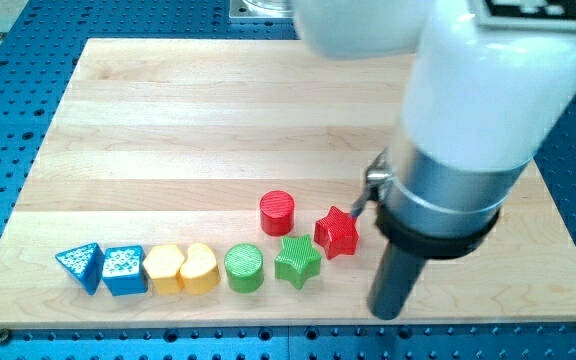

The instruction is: Push the heart horizontal to the red circle

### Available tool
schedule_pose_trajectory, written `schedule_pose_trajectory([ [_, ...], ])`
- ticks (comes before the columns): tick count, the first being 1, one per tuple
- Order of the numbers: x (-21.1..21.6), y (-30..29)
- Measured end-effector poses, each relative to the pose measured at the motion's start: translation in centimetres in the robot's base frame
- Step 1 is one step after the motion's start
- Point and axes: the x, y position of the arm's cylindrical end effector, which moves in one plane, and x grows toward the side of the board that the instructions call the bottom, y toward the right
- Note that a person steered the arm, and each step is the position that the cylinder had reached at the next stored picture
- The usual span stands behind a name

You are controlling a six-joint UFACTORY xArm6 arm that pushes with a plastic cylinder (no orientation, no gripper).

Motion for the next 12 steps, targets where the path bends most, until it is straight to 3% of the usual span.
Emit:
schedule_pose_trajectory([
  [1, 0.0, -2.9],
  [4, 0.0, -19.2],
  [8, -4.1, -17.0],
  [12, -0.3, -13.8],
])
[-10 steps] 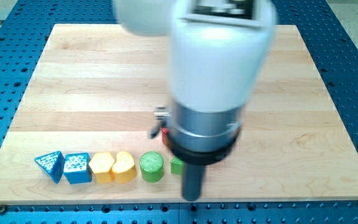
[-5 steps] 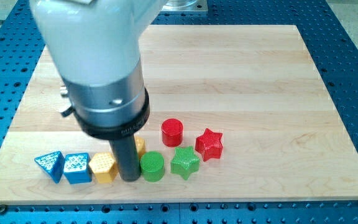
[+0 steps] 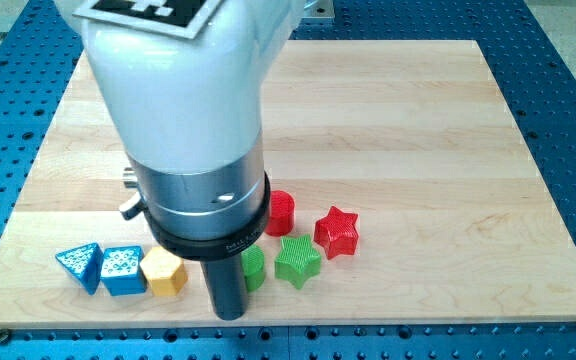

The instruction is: Push the heart horizontal to the red circle

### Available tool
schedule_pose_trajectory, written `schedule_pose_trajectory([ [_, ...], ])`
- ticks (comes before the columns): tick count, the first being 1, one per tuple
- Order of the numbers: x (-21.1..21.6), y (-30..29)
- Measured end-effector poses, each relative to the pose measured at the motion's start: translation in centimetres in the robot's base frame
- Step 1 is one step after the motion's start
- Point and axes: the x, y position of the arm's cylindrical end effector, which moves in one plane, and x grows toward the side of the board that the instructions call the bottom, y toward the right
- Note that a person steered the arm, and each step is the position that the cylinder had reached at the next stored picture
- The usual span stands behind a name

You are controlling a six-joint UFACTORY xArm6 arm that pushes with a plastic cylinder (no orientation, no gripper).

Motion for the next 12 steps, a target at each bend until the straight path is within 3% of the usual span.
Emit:
schedule_pose_trajectory([
  [8, -0.9, -1.7],
  [12, -5.1, -3.4],
])
